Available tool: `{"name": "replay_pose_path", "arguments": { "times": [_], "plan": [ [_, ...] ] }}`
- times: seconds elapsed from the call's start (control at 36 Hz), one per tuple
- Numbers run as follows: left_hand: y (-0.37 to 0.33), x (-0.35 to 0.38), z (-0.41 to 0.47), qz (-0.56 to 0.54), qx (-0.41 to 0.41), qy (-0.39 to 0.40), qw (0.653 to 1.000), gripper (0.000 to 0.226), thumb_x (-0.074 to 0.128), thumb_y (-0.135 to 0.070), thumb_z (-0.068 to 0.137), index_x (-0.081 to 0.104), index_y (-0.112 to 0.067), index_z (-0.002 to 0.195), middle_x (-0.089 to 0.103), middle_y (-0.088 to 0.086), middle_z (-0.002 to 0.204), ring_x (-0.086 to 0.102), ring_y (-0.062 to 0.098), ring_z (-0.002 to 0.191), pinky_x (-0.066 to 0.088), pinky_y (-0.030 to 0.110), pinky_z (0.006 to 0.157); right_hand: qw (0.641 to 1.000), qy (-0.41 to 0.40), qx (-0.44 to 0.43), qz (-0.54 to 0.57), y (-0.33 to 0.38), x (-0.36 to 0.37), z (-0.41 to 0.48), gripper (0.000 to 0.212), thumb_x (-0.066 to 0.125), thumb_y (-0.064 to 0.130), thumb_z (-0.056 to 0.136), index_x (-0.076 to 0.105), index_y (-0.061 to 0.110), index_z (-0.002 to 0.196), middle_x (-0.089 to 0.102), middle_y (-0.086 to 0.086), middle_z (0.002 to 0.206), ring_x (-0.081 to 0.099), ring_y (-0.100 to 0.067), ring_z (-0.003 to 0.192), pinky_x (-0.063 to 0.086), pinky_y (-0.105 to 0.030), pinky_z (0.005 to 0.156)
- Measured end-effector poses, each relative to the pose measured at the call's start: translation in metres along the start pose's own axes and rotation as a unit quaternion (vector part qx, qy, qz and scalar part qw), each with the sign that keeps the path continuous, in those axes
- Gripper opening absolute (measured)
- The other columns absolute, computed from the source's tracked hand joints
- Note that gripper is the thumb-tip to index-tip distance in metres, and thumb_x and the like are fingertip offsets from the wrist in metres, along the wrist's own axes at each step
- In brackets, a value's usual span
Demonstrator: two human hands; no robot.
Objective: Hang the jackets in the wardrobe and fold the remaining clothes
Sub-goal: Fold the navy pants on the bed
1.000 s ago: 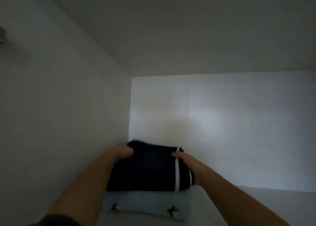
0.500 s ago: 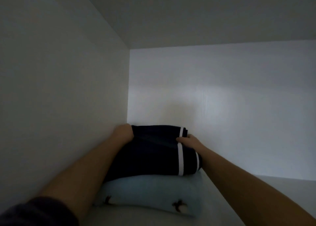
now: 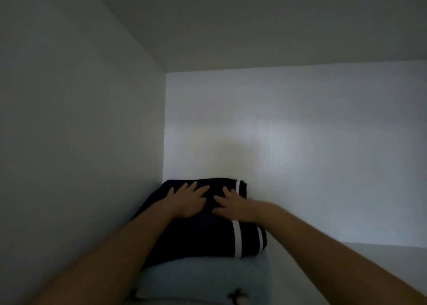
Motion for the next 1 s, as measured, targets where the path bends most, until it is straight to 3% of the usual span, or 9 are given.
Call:
{"name": "replay_pose_path", "arguments": {
  "times": [0.06,0.17,0.36,0.53,0.61,0.69,0.81,0.92,1.0],
  "plan": [
    [0.009,0.000,-0.001,-0.006,-0.027,-0.005,1.000,0.054,0.020,-0.046,0.101,0.001,-0.038,0.151,-0.006,0.003,0.161,-0.004,0.028,0.147,0.000,0.052,0.115,0.997,0.031,0.044,-0.047,-0.012,0.015,0.005,0.068,0.026,0.054,0.099,-0.005,0.025,0.152,-0.020,-0.007,0.158,-0.014,-0.026,0.146,-0.004,-0.056,0.114],
    [0.016,-0.001,-0.006,-0.001,-0.058,-0.009,0.998,0.059,0.017,-0.057,0.098,0.000,-0.037,0.151,-0.006,0.004,0.161,-0.003,0.032,0.147,-0.001,0.050,0.116,0.997,0.031,0.062,-0.041,-0.013,0.005,-0.009,0.070,0.026,0.056,0.099,-0.008,0.025,0.152,-0.020,-0.005,0.158,-0.014,-0.022,0.147,-0.004,-0.057,0.113],
    [0.017,-0.001,-0.003,-0.005,-0.066,-0.013,0.998,0.058,0.016,-0.054,0.099,0.000,-0.037,0.151,-0.005,0.004,0.161,-0.003,0.032,0.147,-0.001,0.052,0.115,0.997,0.063,0.042,0.011,0.030,-0.016,-0.042,0.048,0.024,0.038,0.103,0.043,0.009,0.136,0.039,-0.013,0.146,0.041,-0.024,0.128,0.032,-0.031,0.100],
    [0.017,0.002,0.000,-0.008,-0.061,-0.019,0.998,0.057,0.016,-0.052,0.100,0.001,-0.036,0.152,-0.005,0.004,0.161,-0.004,0.033,0.147,-0.003,0.053,0.115,0.989,0.029,0.118,-0.085,0.011,0.009,-0.031,0.070,0.019,0.053,0.099,-0.008,0.016,0.152,-0.015,-0.016,0.158,-0.010,-0.030,0.147,-0.003,-0.050,0.117],
    [0.016,0.002,-0.002,-0.010,-0.059,-0.017,0.998,0.057,0.017,-0.052,0.100,0.001,-0.035,0.152,-0.004,0.004,0.161,-0.004,0.033,0.147,-0.003,0.053,0.115,0.993,0.009,0.108,-0.045,0.007,0.010,-0.028,0.070,0.021,0.052,0.099,-0.006,0.016,0.153,-0.014,-0.016,0.158,-0.009,-0.032,0.146,0.001,-0.050,0.118],
    [0.013,-0.001,-0.007,-0.003,-0.061,-0.031,0.998,0.057,0.017,-0.051,0.100,0.005,-0.033,0.152,0.000,0.006,0.161,0.001,0.033,0.146,-0.001,0.053,0.115,0.995,-0.043,0.069,0.059,0.014,0.003,-0.041,0.059,0.028,0.041,0.102,0.024,0.004,0.148,0.021,-0.021,0.153,0.018,-0.034,0.141,0.022,-0.032,0.109],
    [0.002,-0.026,-0.030,0.018,-0.057,-0.136,0.989,0.051,0.031,-0.040,0.099,0.029,-0.017,0.145,0.035,0.012,0.148,0.037,0.031,0.132,0.029,0.047,0.108,0.982,-0.077,0.056,0.161,0.015,-0.013,-0.090,0.052,0.030,0.035,0.104,0.045,-0.006,0.133,0.049,-0.021,0.137,0.046,-0.031,0.125,0.033,-0.024,0.089],
    [-0.024,-0.059,-0.067,0.070,-0.025,-0.257,0.963,0.041,0.039,-0.021,0.095,0.037,-0.015,0.135,0.052,0.009,0.126,0.053,0.027,0.108,0.042,0.038,0.086,0.988,-0.117,0.022,0.097,0.014,-0.037,-0.158,0.055,0.028,0.043,0.103,0.038,0.008,0.144,0.041,-0.011,0.148,0.040,-0.022,0.133,0.028,-0.017,0.099],
    [-0.057,-0.075,-0.098,0.066,0.011,-0.295,0.953,0.040,0.040,-0.018,0.093,0.041,-0.013,0.132,0.055,0.007,0.118,0.054,0.024,0.102,0.040,0.034,0.081,0.986,-0.160,0.036,-0.017,0.008,-0.052,-0.217,0.057,0.029,0.049,0.100,0.022,0.024,0.151,0.022,-0.001,0.158,0.022,-0.015,0.143,0.018,-0.033,0.117]
  ]
}}
Point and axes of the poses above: each hand's wrist, its own z-axis towards the middle knuckle, its own x-axis out of the palm, y = z × x, the point moved 8 cm from there along z, towards the middle knuckle
